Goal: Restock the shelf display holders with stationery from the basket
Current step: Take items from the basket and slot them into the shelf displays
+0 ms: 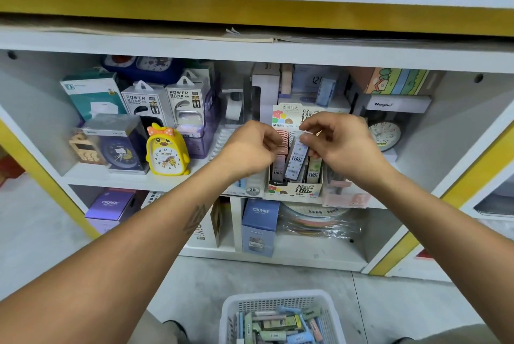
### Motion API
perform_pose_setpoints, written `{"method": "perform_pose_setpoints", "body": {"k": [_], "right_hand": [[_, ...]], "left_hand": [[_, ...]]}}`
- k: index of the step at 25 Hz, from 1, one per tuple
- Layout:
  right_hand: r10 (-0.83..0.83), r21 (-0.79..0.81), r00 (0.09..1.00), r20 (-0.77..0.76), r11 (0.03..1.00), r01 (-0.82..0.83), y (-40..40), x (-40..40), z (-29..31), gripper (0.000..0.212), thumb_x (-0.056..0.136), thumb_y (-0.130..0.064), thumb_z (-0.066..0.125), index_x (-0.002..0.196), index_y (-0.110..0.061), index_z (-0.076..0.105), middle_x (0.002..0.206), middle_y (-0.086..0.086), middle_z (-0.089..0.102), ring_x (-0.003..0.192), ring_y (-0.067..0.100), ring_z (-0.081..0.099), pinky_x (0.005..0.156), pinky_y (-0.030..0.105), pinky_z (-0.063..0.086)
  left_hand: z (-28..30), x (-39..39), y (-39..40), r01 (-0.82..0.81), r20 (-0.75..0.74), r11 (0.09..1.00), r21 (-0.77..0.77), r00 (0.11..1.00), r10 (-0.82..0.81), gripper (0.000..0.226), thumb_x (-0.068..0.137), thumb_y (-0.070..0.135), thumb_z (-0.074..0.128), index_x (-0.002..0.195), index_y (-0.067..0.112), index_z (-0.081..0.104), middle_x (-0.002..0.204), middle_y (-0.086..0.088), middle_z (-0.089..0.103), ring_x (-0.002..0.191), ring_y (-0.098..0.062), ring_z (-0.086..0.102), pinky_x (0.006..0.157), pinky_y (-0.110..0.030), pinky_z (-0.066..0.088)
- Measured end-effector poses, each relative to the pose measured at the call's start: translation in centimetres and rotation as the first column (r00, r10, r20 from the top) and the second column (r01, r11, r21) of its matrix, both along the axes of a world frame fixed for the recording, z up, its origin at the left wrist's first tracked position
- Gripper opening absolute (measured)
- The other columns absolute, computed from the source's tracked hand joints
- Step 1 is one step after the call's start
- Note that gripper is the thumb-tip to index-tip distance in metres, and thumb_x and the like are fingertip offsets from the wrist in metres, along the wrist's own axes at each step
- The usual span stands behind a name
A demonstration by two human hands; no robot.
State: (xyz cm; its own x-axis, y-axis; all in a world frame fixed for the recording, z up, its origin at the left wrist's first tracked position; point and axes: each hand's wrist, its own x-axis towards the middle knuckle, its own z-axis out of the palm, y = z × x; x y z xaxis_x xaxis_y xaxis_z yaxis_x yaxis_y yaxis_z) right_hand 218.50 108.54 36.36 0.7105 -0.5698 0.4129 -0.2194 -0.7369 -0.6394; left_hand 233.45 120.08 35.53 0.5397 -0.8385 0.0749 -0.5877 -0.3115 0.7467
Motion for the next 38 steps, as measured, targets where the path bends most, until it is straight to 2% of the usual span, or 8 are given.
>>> {"method": "perform_pose_setpoints", "body": {"k": [3,7,16,21,25,27,31,38], "right_hand": [[-0.011,-0.296,0.995,-0.099,0.955,-0.018,0.2,-0.6,-0.1,0.018,0.091,-0.022,0.072,0.109,-0.017,0.073,0.083,-0.004,0.074,0.064,0.007,0.066,0.069,0.025,0.055],[0.024,-0.233,0.999,-0.038,0.972,-0.032,0.1,-0.6,-0.1,0.016,0.090,-0.024,0.075,0.105,-0.019,0.073,0.077,-0.015,0.068,0.065,-0.001,0.064,0.070,0.027,0.057],[0.058,-0.174,0.998,-0.038,0.983,-0.064,0.3,0.1,-0.6,0.014,0.088,-0.020,0.075,0.100,-0.026,0.072,0.082,-0.018,0.069,0.076,-0.002,0.064,0.069,0.018,0.055],[0.006,-0.189,1.000,-0.030,0.982,-0.012,-0.6,-1.2,0.8,0.013,0.085,-0.016,0.076,0.095,-0.023,0.073,0.080,-0.013,0.069,0.073,0.006,0.065,0.074,0.032,0.057],[-0.086,-0.024,0.977,0.194,0.995,0.092,-1.8,-2.2,2.1,0.013,0.087,-0.011,0.074,0.096,-0.019,0.071,0.086,-0.001,0.071,0.076,0.015,0.067,0.072,0.038,0.059],[-0.132,-0.057,0.953,0.271,0.987,0.153,-2.1,-2.2,2.4,0.010,0.090,-0.013,0.072,0.099,-0.017,0.070,0.086,0.001,0.070,0.079,0.020,0.066,0.072,0.043,0.058],[-0.115,-0.197,0.976,0.187,0.968,0.152,-1.7,-1.2,1.4,0.012,0.094,-0.018,0.070,0.105,-0.015,0.069,0.086,-0.003,0.071,0.076,0.017,0.068,0.074,0.040,0.058],[-0.071,-0.228,0.997,0.044,0.970,0.079,-2.7,0.5,0.4,0.011,0.093,-0.021,0.070,0.103,-0.025,0.069,0.088,-0.006,0.072,0.078,0.015,0.068,0.076,0.038,0.058]], "left_hand": [[0.2,0.2,0.7,0.020,0.260,0.997,0.069,0.965,-0.037,0.038,0.086,0.006,0.064,0.120,0.021,0.070,0.123,0.004,0.068,0.113,-0.016,0.062,0.091,-0.024,0.047],[0.1,0.1,0.7,0.088,0.368,0.981,0.172,0.918,-0.147,0.040,0.087,0.011,0.061,0.125,0.024,0.066,0.132,0.002,0.063,0.123,-0.023,0.055,0.100,-0.036,0.048],[-0.3,0.5,0.7,0.066,0.413,0.980,0.188,0.900,-0.140,0.040,0.087,0.008,0.061,0.124,0.023,0.064,0.131,0.000,0.062,0.119,-0.023,0.056,0.089,-0.031,0.047],[-0.3,0.5,0.6,0.134,0.418,0.975,0.175,0.887,-0.197,0.048,0.087,0.006,0.058,0.131,0.025,0.060,0.136,0.003,0.059,0.124,-0.023,0.054,0.099,-0.035,0.047],[-0.6,0.2,0.2,0.158,0.430,0.969,0.188,0.874,-0.226,0.053,0.087,0.004,0.058,0.137,0.022,0.055,0.141,0.002,0.055,0.127,-0.022,0.050,0.104,-0.040,0.045],[-0.8,-0.1,-0.1,0.168,0.447,0.967,0.190,0.863,-0.237,0.049,0.088,0.006,0.059,0.135,0.019,0.056,0.138,0.000,0.056,0.126,-0.023,0.051,0.103,-0.041,0.045],[-1.0,-0.6,-0.7,0.183,0.454,0.960,0.214,0.851,-0.264,0.043,0.087,0.014,0.062,0.130,0.015,0.058,0.132,0.000,0.058,0.121,-0.021,0.054,0.099,-0.039,0.048],[-1.6,-0.8,-1.3,0.098,0.458,0.984,0.145,0.875,-0.155,0.045,0.086,0.036,0.071,0.124,0.017,0.056,0.124,0.002,0.055,0.114,-0.018,0.053,0.079,-0.027,0.038]]}}
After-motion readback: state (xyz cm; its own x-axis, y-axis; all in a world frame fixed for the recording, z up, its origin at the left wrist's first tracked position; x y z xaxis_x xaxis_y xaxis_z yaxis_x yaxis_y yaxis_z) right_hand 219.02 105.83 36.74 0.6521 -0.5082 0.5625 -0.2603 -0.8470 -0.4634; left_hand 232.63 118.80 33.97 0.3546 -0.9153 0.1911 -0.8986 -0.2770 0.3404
